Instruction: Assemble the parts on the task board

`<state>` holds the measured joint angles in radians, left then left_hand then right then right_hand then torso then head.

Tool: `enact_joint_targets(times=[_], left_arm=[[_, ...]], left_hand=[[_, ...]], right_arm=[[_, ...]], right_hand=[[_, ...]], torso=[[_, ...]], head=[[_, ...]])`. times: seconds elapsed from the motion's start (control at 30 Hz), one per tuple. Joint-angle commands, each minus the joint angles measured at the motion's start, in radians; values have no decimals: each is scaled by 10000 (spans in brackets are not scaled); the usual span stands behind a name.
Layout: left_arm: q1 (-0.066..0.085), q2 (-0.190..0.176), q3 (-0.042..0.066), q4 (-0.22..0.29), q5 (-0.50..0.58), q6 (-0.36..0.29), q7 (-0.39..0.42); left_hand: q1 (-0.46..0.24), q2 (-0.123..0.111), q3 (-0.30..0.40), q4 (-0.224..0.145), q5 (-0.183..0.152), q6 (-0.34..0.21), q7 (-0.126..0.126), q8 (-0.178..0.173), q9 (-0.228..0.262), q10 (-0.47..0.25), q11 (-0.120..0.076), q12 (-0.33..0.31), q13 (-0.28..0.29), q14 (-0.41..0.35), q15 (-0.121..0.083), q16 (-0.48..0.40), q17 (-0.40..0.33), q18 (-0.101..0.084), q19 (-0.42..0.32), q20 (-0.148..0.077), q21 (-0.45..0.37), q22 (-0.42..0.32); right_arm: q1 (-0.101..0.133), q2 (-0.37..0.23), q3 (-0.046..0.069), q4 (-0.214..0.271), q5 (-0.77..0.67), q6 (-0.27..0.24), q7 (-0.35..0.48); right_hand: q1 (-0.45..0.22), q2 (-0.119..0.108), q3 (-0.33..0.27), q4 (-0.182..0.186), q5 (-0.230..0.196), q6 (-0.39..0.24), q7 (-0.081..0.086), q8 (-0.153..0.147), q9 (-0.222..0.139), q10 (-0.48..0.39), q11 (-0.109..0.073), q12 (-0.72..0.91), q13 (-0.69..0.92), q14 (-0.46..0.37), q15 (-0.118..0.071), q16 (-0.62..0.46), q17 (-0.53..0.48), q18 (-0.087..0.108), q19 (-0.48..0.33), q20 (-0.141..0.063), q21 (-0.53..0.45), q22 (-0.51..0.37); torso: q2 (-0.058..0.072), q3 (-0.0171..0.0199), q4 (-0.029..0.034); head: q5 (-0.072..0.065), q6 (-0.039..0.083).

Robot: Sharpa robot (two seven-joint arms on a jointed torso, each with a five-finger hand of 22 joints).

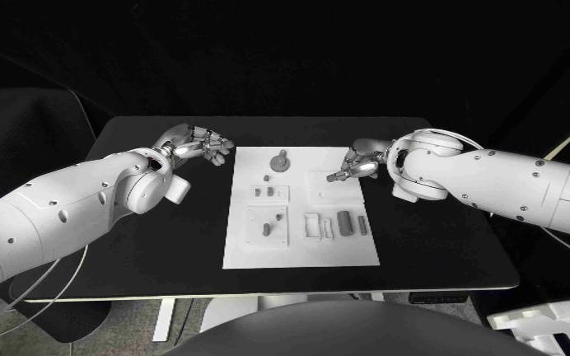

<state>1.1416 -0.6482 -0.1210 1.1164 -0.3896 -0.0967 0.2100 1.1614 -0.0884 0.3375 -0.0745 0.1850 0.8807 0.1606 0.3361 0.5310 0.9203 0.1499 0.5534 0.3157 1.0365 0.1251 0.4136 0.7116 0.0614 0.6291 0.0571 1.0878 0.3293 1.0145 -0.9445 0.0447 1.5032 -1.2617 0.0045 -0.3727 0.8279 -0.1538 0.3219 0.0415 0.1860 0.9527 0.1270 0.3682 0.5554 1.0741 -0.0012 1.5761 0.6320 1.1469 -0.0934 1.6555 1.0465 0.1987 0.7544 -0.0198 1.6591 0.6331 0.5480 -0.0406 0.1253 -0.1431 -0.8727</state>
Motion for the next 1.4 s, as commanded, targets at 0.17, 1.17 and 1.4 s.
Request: enact_joint_targets(times=[0.17, 1.17, 1.4], left_arm=[[6, -10, -10, 38, -18, 176, 10], [7, -25, -18, 34, -18, 230, -58], [7, -28, -18, 43, -18, 240, -58]], left_hand=[[-150, 34, 4, 82, 16, 47, -5, 56, 17, 99, 4, -23, 15, 117, -1, -48, 13, 130, 84, -28, 45, 13], [-300, 107, -13, 203, 20, 50, -6, 57, 22, 136, 2, -59, 18, 166, -5, -98, 14, 134, 112, -30, 56, 20], [-312, 113, -14, 213, 20, 50, -6, 56, 22, 137, 2, -63, 18, 168, -5, -104, 13, 134, 113, -31, 56, 21]], right_arm=[[11, 44, -53, -110, -602, 1384, -1469], [-92, 1063, -1054, -1083, -411, 2393, -1627], [-114, 1180, -1082, -1226, -486, 2492, -1663]], right_hand=[[-52, 45, 29, 64, 10, 389, 176, 96, 33, 200, -46, 88, 38, 166, -32, 588, -4, 126, 118, -17, 1428, 41], [-16, 280, 117, 23, 37, 936, 69, 318, 113, 464, -112, 106, 43, 352, -92, 654, -38, 190, 235, 24, 1420, 108], [-37, 286, 111, 34, 35, 972, 63, 332, 118, 479, -114, 108, 44, 362, -94, 661, -38, 191, 242, 28, 1421, 113]], torso=[[35, -11, 37], [43, 11, 31], [42, 14, 40]], head=[[-106, 1], [-125, 1], [-108, 1]])
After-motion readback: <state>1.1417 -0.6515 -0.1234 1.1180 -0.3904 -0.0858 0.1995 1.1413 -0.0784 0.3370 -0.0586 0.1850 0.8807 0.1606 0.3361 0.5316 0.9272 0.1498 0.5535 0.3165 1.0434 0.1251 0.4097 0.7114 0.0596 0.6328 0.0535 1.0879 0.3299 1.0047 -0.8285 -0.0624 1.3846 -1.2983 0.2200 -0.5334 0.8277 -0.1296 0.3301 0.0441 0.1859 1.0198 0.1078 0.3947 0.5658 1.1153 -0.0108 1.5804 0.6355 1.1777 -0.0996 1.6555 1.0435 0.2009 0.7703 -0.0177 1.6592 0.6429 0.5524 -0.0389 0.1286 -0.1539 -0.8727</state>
